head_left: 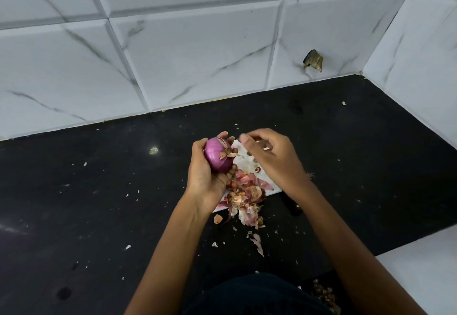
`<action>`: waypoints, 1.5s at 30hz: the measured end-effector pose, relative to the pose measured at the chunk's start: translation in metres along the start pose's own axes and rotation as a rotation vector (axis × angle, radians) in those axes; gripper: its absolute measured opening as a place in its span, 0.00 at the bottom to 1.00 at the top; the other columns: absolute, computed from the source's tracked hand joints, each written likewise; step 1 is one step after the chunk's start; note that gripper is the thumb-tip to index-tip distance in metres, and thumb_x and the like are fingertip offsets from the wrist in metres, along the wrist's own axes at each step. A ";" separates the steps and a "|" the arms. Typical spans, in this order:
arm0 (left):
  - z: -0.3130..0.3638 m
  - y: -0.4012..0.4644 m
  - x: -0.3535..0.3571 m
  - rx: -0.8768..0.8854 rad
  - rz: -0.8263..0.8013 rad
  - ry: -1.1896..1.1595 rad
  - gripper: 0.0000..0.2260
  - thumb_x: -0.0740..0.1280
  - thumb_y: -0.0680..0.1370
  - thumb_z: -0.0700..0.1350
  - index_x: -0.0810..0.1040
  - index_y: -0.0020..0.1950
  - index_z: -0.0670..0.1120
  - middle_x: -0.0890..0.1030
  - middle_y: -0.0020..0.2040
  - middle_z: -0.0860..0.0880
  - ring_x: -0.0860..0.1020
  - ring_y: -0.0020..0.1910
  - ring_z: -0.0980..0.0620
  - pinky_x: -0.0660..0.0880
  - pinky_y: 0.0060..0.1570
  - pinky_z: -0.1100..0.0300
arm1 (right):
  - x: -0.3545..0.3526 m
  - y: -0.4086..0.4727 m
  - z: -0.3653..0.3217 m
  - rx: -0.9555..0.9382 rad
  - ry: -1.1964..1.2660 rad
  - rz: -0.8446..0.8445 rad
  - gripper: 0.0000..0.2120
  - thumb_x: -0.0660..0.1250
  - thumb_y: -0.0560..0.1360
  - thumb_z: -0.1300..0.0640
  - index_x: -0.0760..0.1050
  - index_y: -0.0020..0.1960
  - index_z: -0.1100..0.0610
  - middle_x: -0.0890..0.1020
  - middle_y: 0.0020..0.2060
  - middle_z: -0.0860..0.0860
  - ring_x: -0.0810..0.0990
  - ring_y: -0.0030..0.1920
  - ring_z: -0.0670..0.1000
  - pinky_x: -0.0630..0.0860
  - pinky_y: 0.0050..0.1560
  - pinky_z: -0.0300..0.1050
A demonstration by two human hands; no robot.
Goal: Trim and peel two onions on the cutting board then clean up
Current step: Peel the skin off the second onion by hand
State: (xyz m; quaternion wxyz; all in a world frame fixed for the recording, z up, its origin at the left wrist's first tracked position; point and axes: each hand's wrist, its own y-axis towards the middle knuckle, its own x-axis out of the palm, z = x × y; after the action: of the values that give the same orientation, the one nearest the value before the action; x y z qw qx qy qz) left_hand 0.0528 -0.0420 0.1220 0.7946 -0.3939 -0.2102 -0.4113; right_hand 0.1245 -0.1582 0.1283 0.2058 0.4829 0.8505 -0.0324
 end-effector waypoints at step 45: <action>0.001 0.000 -0.001 0.018 0.036 0.024 0.18 0.54 0.80 0.50 0.81 0.49 0.43 0.80 0.47 0.41 0.79 0.47 0.46 0.77 0.46 0.57 | 0.011 -0.006 -0.007 -0.090 0.093 -0.132 0.07 0.75 0.70 0.56 0.81 0.45 0.58 0.82 0.37 0.47 0.81 0.39 0.43 0.79 0.41 0.39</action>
State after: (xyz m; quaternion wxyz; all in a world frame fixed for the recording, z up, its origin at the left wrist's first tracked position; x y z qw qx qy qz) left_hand 0.0521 -0.0403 0.1221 0.8079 -0.3856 -0.1972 -0.3996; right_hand 0.1120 -0.1505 0.1293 0.1852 0.4168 0.8898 0.0149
